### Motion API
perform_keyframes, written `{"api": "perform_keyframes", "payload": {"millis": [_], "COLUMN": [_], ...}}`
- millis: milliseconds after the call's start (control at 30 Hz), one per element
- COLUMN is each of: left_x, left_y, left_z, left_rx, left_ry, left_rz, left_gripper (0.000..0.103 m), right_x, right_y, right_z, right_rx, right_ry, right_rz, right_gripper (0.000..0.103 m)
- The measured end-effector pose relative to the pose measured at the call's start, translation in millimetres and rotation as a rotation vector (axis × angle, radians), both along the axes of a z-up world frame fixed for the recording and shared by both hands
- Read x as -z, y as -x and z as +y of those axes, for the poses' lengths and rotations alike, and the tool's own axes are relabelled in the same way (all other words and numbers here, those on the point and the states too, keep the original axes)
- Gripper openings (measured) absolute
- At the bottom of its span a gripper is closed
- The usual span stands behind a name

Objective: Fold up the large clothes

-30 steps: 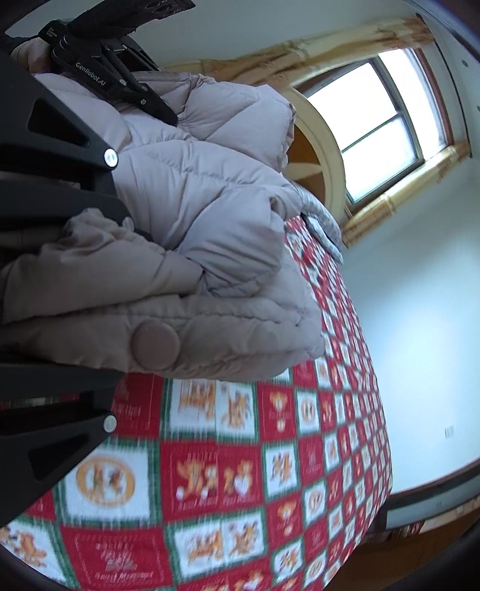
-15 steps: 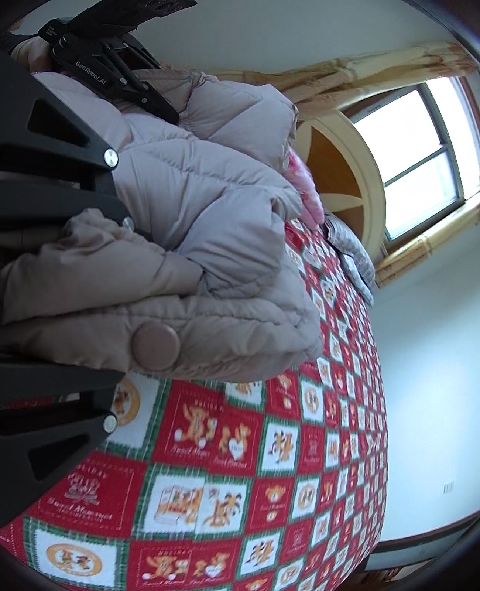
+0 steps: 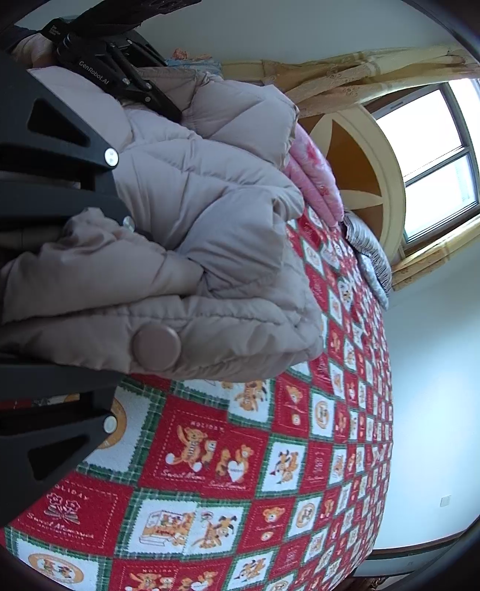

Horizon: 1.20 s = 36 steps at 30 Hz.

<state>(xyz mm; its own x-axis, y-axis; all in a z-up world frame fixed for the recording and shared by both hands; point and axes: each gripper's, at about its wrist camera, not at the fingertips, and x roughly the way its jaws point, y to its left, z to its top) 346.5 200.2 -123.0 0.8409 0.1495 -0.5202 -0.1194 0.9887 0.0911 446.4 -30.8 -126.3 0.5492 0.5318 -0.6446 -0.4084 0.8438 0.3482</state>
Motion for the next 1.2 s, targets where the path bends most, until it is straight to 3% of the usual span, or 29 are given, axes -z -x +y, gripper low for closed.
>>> {"api": "perform_keyframes", "payload": {"millis": [300,433,600,867,1200], "left_x": [13,16,20,23,28], "left_y": [1,1,2,-1,-3], "left_z": [8,11,17,21,24], "left_rx": [-0.036,-0.045,-0.068,-0.083,-0.090], "left_ry": [-0.055,-0.040,-0.017,0.004,0.015], "left_rz": [-0.010,-0.014,-0.017,-0.004,-0.003], "left_gripper": [0.068,0.071,0.083,0.091,0.094], "right_x": [18,24,30,38,40], "right_y": [-6,-8,-11,-15,-18], "right_z": [1,-1,-4,-8,-9], "right_rx": [0.007,0.015,0.028,0.056,0.067], "right_ry": [0.004,0.003,-0.003,0.005,0.023], "right_rz": [0.048,0.060,0.083,0.101,0.121], "right_gripper": [0.036,0.040,0.051,0.064,0.071]}}
